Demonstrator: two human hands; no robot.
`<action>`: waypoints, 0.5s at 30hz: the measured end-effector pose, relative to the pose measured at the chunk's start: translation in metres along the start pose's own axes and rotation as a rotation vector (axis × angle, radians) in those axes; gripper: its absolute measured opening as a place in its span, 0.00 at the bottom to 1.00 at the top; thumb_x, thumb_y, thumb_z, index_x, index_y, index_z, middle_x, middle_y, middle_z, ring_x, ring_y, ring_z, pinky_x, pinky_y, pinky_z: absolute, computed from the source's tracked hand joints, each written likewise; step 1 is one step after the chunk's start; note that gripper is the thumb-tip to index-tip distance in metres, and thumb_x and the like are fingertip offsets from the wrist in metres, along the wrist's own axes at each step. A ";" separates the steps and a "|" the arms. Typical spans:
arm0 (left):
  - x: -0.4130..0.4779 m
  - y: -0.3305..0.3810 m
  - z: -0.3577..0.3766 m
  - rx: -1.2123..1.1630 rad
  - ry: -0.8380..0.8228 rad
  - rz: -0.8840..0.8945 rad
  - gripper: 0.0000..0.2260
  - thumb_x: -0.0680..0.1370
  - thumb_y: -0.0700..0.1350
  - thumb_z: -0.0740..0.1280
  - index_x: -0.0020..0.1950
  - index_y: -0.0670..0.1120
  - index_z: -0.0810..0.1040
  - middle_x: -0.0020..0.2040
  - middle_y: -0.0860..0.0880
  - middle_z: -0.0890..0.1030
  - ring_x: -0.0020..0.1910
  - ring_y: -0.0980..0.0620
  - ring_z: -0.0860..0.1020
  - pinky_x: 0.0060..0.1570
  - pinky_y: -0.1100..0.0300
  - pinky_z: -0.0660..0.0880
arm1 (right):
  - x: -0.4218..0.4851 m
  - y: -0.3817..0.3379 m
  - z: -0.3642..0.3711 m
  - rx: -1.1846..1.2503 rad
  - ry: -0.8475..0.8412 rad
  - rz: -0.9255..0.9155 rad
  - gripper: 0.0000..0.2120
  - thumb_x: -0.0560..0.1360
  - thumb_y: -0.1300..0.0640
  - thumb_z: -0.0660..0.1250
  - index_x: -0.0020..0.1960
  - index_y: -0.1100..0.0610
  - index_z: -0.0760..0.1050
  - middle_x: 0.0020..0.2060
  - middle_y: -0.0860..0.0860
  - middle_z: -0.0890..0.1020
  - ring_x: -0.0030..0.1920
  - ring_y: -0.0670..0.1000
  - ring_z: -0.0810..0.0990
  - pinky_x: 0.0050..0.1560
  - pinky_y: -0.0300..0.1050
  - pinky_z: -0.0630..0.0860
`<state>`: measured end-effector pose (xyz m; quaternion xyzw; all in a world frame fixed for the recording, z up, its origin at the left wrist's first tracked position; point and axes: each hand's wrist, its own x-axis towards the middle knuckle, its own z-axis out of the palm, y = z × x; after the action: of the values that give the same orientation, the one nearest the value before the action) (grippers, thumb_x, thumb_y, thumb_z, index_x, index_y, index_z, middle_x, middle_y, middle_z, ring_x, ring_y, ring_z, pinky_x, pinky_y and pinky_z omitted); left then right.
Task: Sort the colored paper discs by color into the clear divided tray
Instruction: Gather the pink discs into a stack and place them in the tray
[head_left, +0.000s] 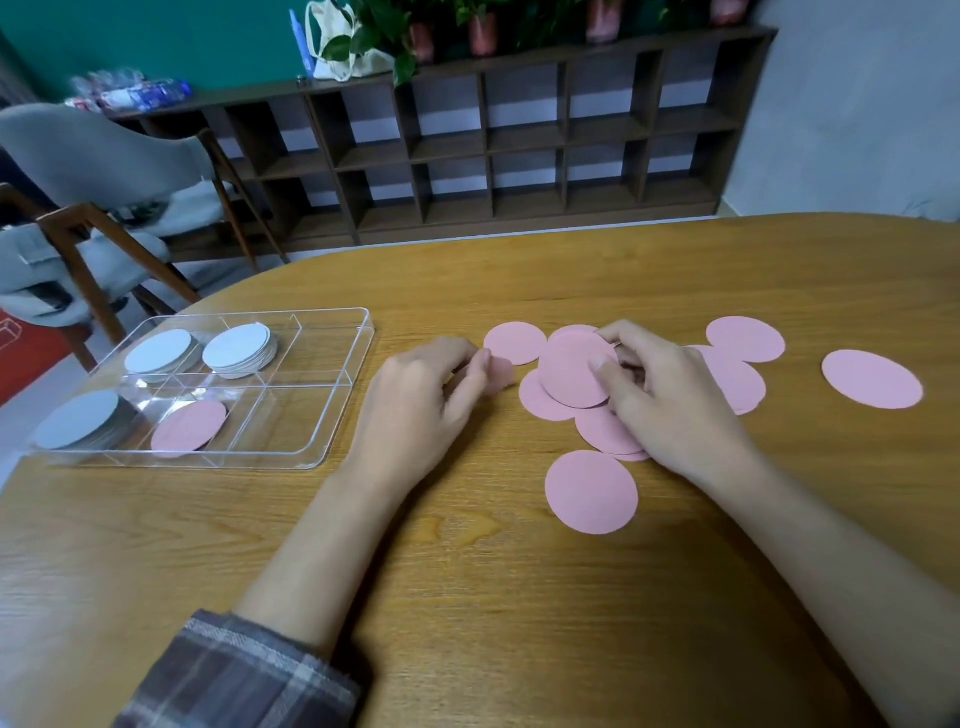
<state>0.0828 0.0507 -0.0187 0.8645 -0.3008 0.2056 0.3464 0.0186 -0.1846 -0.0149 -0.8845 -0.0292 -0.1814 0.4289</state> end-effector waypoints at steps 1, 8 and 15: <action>0.000 0.002 0.000 0.002 0.035 0.020 0.12 0.85 0.48 0.65 0.46 0.46 0.83 0.42 0.55 0.83 0.39 0.55 0.79 0.39 0.56 0.75 | 0.000 -0.001 0.000 0.006 0.000 0.001 0.07 0.83 0.57 0.63 0.55 0.48 0.78 0.37 0.48 0.83 0.37 0.48 0.78 0.39 0.39 0.72; -0.002 0.013 0.006 -0.255 0.065 -0.158 0.06 0.82 0.45 0.72 0.48 0.46 0.86 0.38 0.52 0.83 0.35 0.51 0.80 0.39 0.55 0.76 | -0.001 -0.005 0.001 0.005 -0.034 -0.019 0.12 0.83 0.58 0.62 0.62 0.48 0.80 0.41 0.44 0.85 0.40 0.45 0.80 0.43 0.40 0.74; -0.003 0.026 0.017 -0.442 0.031 -0.310 0.05 0.78 0.45 0.76 0.52 0.45 0.87 0.34 0.48 0.85 0.32 0.46 0.85 0.38 0.45 0.85 | -0.002 -0.015 0.000 0.111 -0.115 0.002 0.14 0.85 0.57 0.58 0.59 0.47 0.82 0.32 0.48 0.81 0.35 0.44 0.78 0.42 0.40 0.72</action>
<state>0.0662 0.0241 -0.0193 0.8003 -0.1969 0.0926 0.5588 0.0131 -0.1746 -0.0044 -0.8684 -0.0628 -0.1280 0.4749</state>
